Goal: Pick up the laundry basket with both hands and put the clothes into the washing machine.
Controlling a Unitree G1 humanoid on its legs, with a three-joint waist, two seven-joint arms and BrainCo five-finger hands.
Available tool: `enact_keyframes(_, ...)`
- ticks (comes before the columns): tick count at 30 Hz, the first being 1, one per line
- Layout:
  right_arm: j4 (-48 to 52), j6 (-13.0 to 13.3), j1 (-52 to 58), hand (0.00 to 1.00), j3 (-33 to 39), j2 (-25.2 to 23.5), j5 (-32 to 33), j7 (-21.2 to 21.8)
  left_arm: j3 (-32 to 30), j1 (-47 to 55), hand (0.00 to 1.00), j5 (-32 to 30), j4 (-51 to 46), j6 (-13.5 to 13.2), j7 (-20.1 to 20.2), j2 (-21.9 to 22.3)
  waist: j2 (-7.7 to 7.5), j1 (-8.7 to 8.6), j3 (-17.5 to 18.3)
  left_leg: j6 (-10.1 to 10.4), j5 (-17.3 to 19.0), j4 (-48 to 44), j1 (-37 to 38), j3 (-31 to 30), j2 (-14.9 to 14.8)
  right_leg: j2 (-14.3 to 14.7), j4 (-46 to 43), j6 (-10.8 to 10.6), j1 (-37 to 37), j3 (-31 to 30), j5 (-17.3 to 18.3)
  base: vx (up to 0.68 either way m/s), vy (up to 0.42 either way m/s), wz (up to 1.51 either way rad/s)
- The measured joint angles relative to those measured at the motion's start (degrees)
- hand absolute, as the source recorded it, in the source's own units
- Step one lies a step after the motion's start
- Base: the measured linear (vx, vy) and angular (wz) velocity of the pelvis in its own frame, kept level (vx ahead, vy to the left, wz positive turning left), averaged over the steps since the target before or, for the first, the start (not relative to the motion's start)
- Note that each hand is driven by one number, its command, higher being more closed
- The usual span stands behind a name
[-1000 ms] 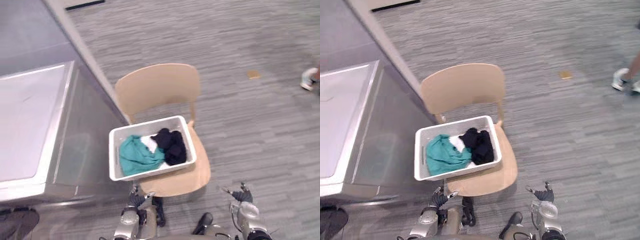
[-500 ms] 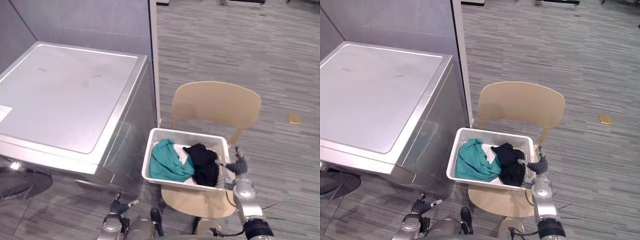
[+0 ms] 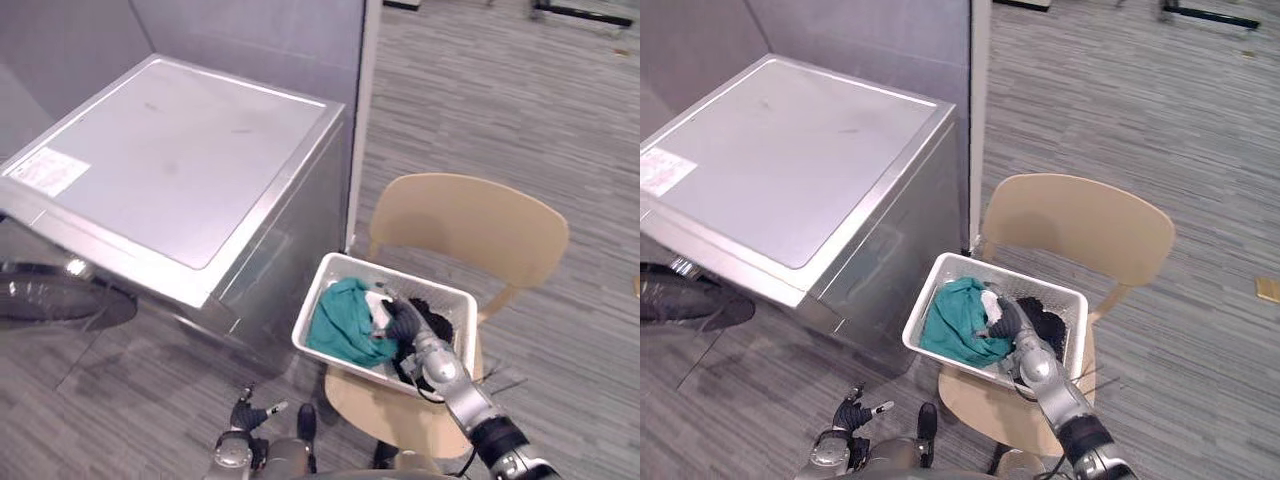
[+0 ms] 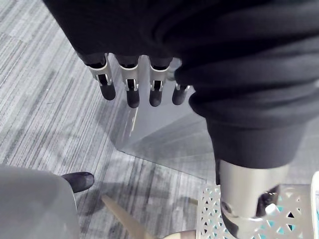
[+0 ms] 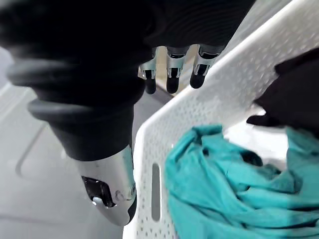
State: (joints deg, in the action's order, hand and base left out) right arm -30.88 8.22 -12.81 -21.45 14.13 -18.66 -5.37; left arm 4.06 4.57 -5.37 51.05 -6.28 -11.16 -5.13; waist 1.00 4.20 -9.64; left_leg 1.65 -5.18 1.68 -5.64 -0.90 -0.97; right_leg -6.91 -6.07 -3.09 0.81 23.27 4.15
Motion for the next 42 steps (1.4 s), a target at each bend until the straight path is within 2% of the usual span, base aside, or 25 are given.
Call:
enact_keyframes(1, -2.2, 0.0, -2.6, 0.00, -1.5, 0.0, -0.3, 0.4, 0.2, -0.3, 0.00, 0.0, 0.0, -0.4, 0.0, 0.0, 0.35, 0.33, -0.6, 0.0, -0.4, 0.0, -0.9, -1.0, 0.2, 0.0, 0.1, 0.0, 0.3, 1.1, -0.1, -0.04, -0.009, 0.39)
enact_keyframes(2, -4.0, 0.1, -5.3, 0.00, -2.1, 0.0, -1.0, 0.5, 0.3, -1.4, 0.00, 0.0, 0.0, -0.6, 0.0, 0.0, 0.93, 1.41, -2.2, 0.0, -0.7, -0.2, -1.5, -1.6, 0.2, 0.1, 0.1, 0.1, 0.5, 1.7, -0.3, -0.06, -0.004, 0.43)
enact_keyframes(5, -9.3, 0.1, -11.5, 0.00, -2.4, -0.1, -2.6, 0.0, 0.3, -2.7, 0.00, 0.1, -1.5, -0.8, 0.0, 0.1, 2.32, 2.59, -5.6, 0.3, -1.5, -1.2, -4.3, -3.7, 0.5, 0.1, -0.6, 0.2, 2.2, 3.6, -0.4, -0.09, 0.007, 0.34)
enact_keyframes(9, -18.5, -1.1, -21.5, 0.00, -1.0, 1.3, -2.8, -3.1, 0.3, -5.7, 0.00, 0.8, -2.2, -1.3, -0.1, 0.2, 4.41, 4.84, -10.7, 0.5, -3.0, -1.9, -9.4, -5.9, 0.4, -0.3, -2.9, 0.7, 6.8, 5.2, -0.3, -0.10, 0.010, 0.22)
enact_keyframes(15, -26.8, -3.8, -31.8, 0.00, 1.4, 6.6, -2.7, -7.3, 0.3, -7.0, 0.00, 3.0, -3.6, -1.8, -0.3, 0.1, 6.09, 6.16, -14.7, 1.2, -6.0, 0.7, -14.0, -7.0, 0.3, -1.2, -6.4, 1.4, 13.6, 6.0, 0.1, -0.05, -0.028, 0.05)
enact_keyframes(21, -30.2, -4.6, -35.3, 0.00, 1.0, 7.9, -2.9, -9.6, 2.0, -9.4, 0.00, 4.9, -3.3, -1.9, -0.7, 0.3, 6.92, 6.47, -16.4, 1.4, -7.6, 2.6, -17.1, -7.2, 0.2, -2.1, -10.2, 1.8, 19.1, 5.7, 1.4, -0.03, -0.051, -0.01)
enact_keyframes(22, -30.1, -4.5, -35.5, 1.00, 0.8, 7.9, -3.1, -9.9, 2.5, -10.0, 0.00, 5.3, -3.2, -1.9, -1.1, 0.3, 7.00, 6.46, -16.4, 1.4, -7.6, 2.6, -17.6, -7.2, 0.2, -2.3, -11.0, 1.9, 20.0, 5.6, 1.7, -0.03, -0.066, -0.03)
enact_keyframes(28, -28.7, -4.3, -36.9, 1.00, -0.2, 8.6, -4.2, -11.0, 2.6, -12.2, 0.00, 5.8, -3.2, -1.9, -1.6, 0.6, 6.97, 6.18, -16.5, 2.0, -8.0, 2.8, -18.5, -7.2, 0.1, -3.1, -14.9, 2.5, 22.8, 4.9, 3.7, -0.03, -0.088, -0.01)
enact_keyframes(34, -23.7, -4.8, -34.8, 1.00, 3.2, 9.2, 0.5, -10.7, 2.5, -12.5, 0.00, 5.8, -3.6, -1.9, -1.6, 0.7, 6.74, 6.01, -16.6, 2.0, -8.3, 2.7, -17.4, -7.5, -0.1, -3.0, -15.7, 2.9, 22.1, 4.6, 4.3, 0.00, -0.094, 0.00)
enact_keyframes(40, -7.7, -4.5, -28.5, 1.00, 11.1, 9.2, 6.9, -11.0, 2.0, -12.1, 0.00, 5.8, -4.5, -1.6, -1.6, 0.6, 6.15, 4.96, -17.3, 2.0, -8.2, 3.6, -12.3, -7.8, -0.1, -2.7, -14.1, 2.7, 17.3, 3.7, 4.3, -0.02, -0.054, -0.04)
enact_keyframes(42, -1.0, -3.6, -24.6, 1.00, 13.6, 6.4, 10.1, -11.1, 1.5, -11.0, 0.00, 5.7, -5.0, -1.4, -1.5, 0.3, 5.20, 4.09, -16.6, 1.9, -8.1, 3.7, -11.4, -7.4, -0.4, -2.0, -12.9, 2.4, 16.0, 3.2, 4.1, -0.03, -0.036, -0.08)
